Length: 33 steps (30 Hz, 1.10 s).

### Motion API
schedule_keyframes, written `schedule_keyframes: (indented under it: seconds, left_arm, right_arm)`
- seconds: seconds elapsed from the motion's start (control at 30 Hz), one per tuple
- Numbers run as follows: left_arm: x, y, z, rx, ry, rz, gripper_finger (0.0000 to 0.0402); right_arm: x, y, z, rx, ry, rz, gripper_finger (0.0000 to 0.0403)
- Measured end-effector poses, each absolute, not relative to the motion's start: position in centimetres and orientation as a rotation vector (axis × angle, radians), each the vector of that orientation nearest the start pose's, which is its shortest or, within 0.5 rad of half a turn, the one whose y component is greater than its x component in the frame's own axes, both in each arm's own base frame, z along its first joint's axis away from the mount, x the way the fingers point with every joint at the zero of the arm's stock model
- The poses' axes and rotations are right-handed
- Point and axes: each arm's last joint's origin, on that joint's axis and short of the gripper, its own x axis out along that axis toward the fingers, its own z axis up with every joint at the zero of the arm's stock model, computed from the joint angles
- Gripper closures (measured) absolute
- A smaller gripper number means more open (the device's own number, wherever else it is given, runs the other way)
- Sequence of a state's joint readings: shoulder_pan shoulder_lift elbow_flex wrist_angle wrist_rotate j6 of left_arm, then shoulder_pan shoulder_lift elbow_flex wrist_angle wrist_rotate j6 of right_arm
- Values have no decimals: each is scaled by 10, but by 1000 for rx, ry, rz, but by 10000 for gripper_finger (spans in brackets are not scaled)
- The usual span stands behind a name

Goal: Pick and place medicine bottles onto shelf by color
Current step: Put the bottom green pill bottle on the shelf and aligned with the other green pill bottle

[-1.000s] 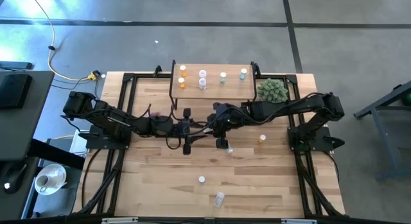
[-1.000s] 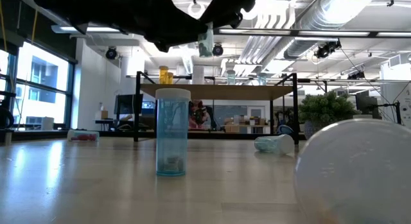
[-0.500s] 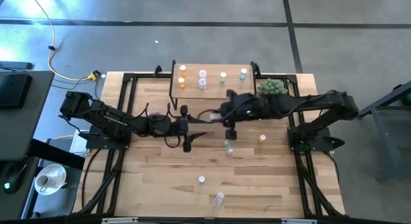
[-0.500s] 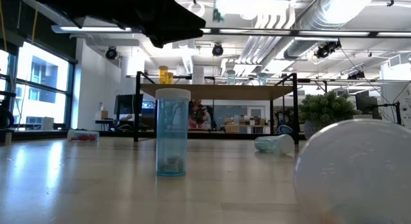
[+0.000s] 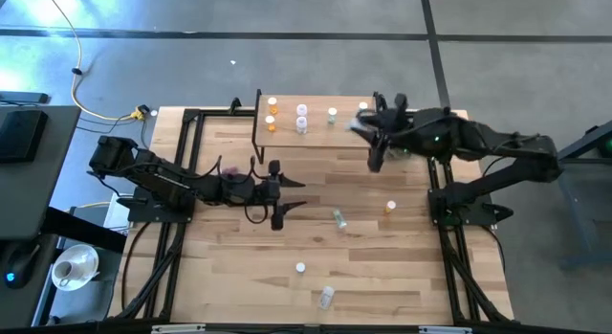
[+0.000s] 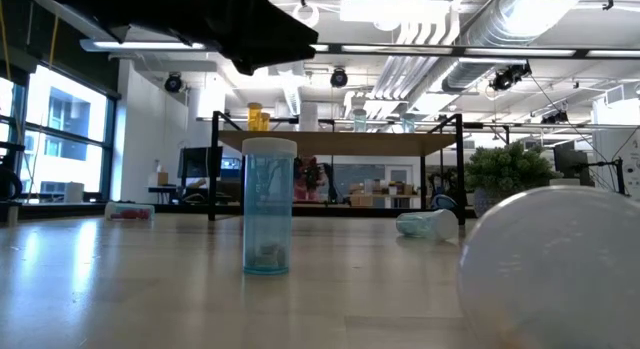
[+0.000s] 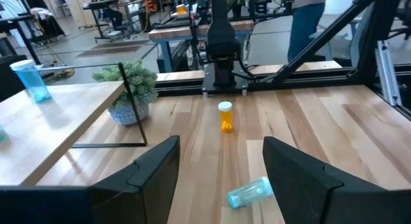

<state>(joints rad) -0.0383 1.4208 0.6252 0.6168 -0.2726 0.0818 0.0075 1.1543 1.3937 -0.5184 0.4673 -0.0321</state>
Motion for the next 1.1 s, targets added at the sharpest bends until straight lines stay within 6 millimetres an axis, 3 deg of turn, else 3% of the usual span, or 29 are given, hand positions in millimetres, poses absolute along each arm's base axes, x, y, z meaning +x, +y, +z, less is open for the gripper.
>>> schedule_keyframes:
  seconds: [0.17, 0.3, 0.47, 0.77, 1.1]
  left_arm:
    - [287, -7, 219, 107, 164, 214, 188]
    - [285, -9, 225, 104, 142, 208, 188]
    - [282, -13, 226, 108, 157, 195, 188]
    - [280, -16, 231, 122, 142, 183, 188]
    - [278, -16, 233, 106, 136, 184, 188]
  right_arm:
    - [223, -23, 427, -35, 359, -512, 308]
    - [236, -30, 410, -16, 450, -546, 308]
    - [253, -43, 370, 0, 429, -527, 308]
    - [258, -83, 308, 140, 390, -537, 308]
    - [284, -108, 281, 195, 439, -539, 308]
